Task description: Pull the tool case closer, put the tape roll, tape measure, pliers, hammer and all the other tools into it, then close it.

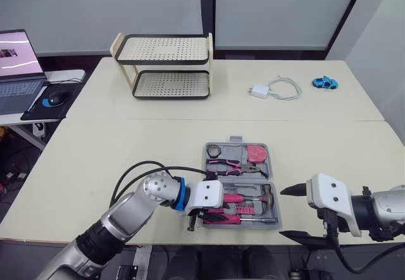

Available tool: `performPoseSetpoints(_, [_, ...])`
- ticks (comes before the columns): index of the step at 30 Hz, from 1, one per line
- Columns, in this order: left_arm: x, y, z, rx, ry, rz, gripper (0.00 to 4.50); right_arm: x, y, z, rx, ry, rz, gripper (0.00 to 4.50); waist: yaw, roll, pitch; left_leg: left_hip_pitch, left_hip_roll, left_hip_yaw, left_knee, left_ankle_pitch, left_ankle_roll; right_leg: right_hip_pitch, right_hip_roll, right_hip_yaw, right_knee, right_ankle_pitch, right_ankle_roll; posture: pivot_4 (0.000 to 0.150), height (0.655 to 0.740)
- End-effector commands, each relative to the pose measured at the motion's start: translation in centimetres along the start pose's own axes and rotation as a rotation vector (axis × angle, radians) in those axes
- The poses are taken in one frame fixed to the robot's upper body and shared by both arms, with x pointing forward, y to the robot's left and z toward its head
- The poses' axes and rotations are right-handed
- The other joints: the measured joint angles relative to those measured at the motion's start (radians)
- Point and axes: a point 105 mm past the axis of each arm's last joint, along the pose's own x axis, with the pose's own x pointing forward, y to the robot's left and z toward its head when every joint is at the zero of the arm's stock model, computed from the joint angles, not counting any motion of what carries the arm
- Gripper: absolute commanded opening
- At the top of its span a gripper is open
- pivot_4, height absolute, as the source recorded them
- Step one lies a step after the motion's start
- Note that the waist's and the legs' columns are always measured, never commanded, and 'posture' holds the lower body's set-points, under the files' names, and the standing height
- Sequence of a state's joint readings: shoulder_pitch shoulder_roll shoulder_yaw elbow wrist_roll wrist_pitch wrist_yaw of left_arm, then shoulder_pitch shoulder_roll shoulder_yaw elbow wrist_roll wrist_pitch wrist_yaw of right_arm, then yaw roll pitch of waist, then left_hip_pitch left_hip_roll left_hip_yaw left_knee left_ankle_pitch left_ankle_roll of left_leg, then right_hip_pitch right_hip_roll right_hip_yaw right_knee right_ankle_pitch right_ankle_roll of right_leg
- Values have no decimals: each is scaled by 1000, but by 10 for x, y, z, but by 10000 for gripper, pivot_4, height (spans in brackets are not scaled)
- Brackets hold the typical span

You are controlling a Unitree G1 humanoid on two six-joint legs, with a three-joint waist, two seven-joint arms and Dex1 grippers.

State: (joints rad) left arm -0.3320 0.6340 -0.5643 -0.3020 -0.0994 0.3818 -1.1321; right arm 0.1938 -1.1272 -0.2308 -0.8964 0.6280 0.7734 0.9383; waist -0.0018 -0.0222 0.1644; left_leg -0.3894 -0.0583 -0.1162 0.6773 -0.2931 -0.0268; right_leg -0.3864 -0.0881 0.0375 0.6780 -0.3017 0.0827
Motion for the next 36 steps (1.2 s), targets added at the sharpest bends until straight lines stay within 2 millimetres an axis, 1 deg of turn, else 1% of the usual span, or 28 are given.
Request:
performPoseSetpoints(1, [5, -4, 5, 32, -8, -33, 549, 0, 3, 7, -33, -17, 5, 45000, 0, 0, 0, 0, 0, 0, 0, 0, 0, 0, 0, 0, 0, 0, 0, 1500, 7400])
performPoseSetpoints(11, [20, 6, -4, 16, 38, -4, 549, 1, 4, 7, -34, -16, 7, 45000, 0, 0, 0, 0, 0, 0, 0, 0, 0, 0, 0, 0, 0, 0, 0, 1500, 7400])
performPoseSetpoints(19, [27, 1, -17, 2, 86, -17, 549, 0, 3, 8, -33, -16, 7, 45000, 0, 0, 0, 0, 0, 0, 0, 0, 0, 0, 0, 0, 0, 0, 0, 1500, 7400])
performPoseSetpoints(23, [30, -4, -27, -2, 124, -20, 549, 1, 3, 9, -34, -17, 6, 45000, 0, 0, 0, 0, 0, 0, 0, 0, 0, 0, 0, 0, 0, 0, 0, 1500, 7400])
performPoseSetpoints(26, [32, -7, -30, -6, 129, -18, 549, 1, 3, 9, -34, -18, 6, 45000, 0, 0, -1, 1, 0, 0, 0, 0, 0, 1, 0, 0, 0, 0, 0, 1500, 7400])
performPoseSetpoints(29, [31, -5, -29, -8, 120, -5, 549, 1, 3, 9, -33, -17, 6, 45000, 0, 0, -1, 4, 0, 0, 0, 0, 0, 3, 0, 0, 0, 0, 0, 1500, 7400])
performPoseSetpoints(32, [26, 2, -20, -8, 71, 25, 549, 1, 0, 11, -37, -24, -2, 45000, 0, 0, -1, 7, 0, 0, -1, 0, 0, 6, 0, 0, -1, 0, 0, 1500, 7400])
performPoseSetpoints(34, [15, 9, -4, -19, -8, 48, 549, -1, -3, 12, -39, -32, -15, 45000, 0, 0, -1, 7, 0, 0, -1, 0, 0, 6, 0, 0, -1, 0, 0, 1500, 7400])
performPoseSetpoints(36, [-4, 20, 9, -40, -74, 100, 549, -3, -9, 13, -32, -38, -44, 45000, 0, 0, -1, 7, 0, 0, -1, 0, 0, 6, 0, 0, -1, 0, 0, 1500, 7400])
